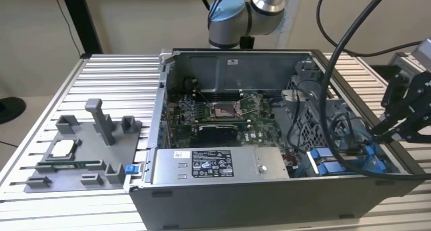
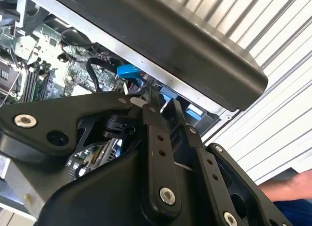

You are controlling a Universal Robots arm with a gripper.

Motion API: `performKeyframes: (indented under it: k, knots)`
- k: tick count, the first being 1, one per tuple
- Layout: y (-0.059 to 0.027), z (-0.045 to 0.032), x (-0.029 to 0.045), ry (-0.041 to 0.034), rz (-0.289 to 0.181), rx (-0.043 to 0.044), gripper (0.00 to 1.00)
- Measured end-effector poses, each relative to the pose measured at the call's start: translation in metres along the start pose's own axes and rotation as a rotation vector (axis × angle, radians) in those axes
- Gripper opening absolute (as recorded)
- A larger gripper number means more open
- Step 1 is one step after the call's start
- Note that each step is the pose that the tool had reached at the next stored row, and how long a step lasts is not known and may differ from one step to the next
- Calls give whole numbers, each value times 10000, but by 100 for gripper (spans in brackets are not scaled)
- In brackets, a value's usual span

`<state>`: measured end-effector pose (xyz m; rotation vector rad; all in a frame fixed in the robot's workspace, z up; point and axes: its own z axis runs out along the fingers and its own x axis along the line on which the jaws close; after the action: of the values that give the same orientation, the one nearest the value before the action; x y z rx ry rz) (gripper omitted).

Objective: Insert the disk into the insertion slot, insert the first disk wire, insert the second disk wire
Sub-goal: 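Insert the second disk wire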

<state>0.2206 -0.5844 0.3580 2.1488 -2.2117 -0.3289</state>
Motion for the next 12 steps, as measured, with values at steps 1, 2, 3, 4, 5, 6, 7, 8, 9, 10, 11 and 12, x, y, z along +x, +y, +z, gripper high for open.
performKeyframes:
  k: [1,2,3,4,5,6,7,8,9,10,11,12]
  knots:
    - [-1,5,1,1,0,-3,100]
    - [-1,6,1,2,-1,-3,100]
    - [-1,6,1,3,-1,-3,100]
    - [-2,7,1,3,-2,-4,100]
    - [-2,8,1,1,-2,-4,0]
    - [-2,8,1,-1,-3,-4,0]
    - [-2,8,1,-1,-2,-4,0]
    - [-2,8,1,-1,-3,-4,0]
    - [-2,8,1,-1,-3,-4,0]
    - [-2,9,1,-2,-3,-5,0]
    - [-2,8,1,-2,-3,-4,0]
    - [-2,8,1,-2,-3,-4,0]
